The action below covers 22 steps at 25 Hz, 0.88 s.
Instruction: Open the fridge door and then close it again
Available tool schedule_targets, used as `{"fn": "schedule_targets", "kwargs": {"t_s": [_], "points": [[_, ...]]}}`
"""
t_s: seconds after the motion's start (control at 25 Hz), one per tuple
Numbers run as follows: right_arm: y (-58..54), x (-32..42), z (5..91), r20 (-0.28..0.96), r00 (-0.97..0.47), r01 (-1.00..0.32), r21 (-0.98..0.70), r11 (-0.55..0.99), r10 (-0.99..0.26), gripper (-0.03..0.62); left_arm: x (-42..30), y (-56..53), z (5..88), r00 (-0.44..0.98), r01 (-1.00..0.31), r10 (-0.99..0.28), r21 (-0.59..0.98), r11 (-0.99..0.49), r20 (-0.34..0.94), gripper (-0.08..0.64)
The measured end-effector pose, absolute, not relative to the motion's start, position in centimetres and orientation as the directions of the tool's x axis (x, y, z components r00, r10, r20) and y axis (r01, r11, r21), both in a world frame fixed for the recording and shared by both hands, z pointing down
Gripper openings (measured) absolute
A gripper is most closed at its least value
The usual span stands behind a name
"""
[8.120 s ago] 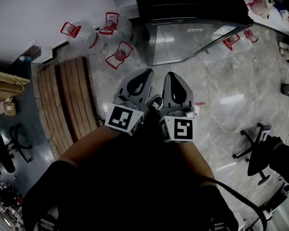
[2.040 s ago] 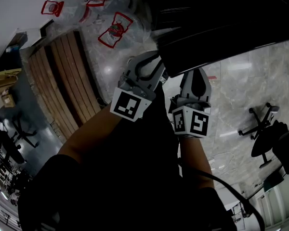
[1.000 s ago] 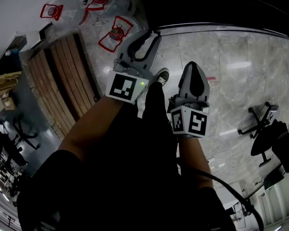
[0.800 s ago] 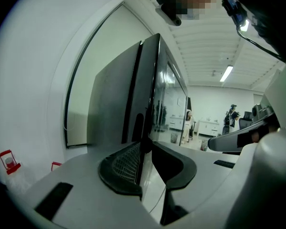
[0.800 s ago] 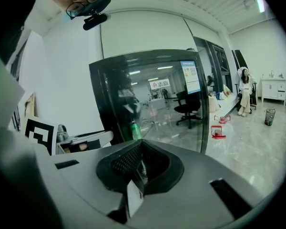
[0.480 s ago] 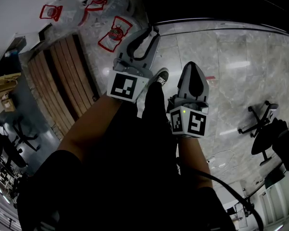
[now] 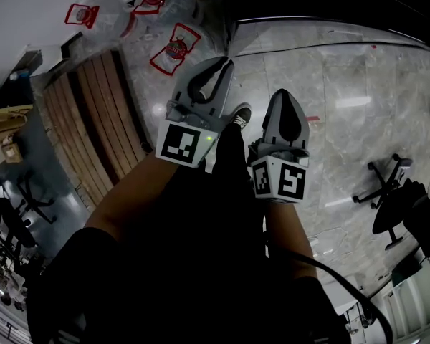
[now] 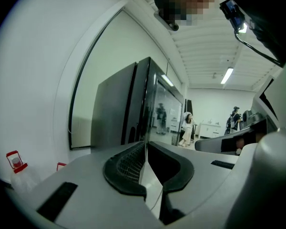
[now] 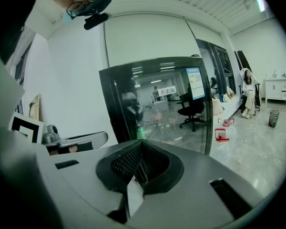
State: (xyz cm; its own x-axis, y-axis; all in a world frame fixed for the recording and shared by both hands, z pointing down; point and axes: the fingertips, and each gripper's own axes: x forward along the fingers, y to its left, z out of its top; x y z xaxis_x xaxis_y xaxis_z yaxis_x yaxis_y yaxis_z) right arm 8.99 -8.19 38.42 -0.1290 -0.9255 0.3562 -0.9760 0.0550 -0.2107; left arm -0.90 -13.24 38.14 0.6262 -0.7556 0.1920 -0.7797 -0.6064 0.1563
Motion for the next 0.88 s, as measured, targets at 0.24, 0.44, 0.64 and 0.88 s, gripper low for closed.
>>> {"fn": "schedule_targets", "kwargs": {"t_s": [0.24,0.44,0.64,0.88], "points": [[-7.9,7.1,34.4,0.288,-0.176,-0.973,-0.193,0.123,-0.941,0.015,-1.2,-11.0,33.4,0.634,-0.773,-0.76,0.158,-0.615,0.146,0.008],[-7.0,5.3,29.9,0.23,-0.218,-0.97,-0.154,0.186,-0.948,0.015,-1.2,-9.0,28.4,0.653,-0.756,-0.751,0.148,-0.637,0.102,0.008],[-5.5,4.3,25.3,0.172,-0.24,-0.968,-0.117,0.223,-0.955,0.015,-1.0,-7.3,23.8,0.672,-0.739,-0.737,0.117,-0.663,0.067,0.008],[-4.7,4.2,21.4,0.126,-0.263,-0.965,-0.061,0.257,-0.957,0.015,-0.8,-6.2,20.5,0.686,-0.726,-0.726,0.103,-0.68,0.048,0.008]]}}
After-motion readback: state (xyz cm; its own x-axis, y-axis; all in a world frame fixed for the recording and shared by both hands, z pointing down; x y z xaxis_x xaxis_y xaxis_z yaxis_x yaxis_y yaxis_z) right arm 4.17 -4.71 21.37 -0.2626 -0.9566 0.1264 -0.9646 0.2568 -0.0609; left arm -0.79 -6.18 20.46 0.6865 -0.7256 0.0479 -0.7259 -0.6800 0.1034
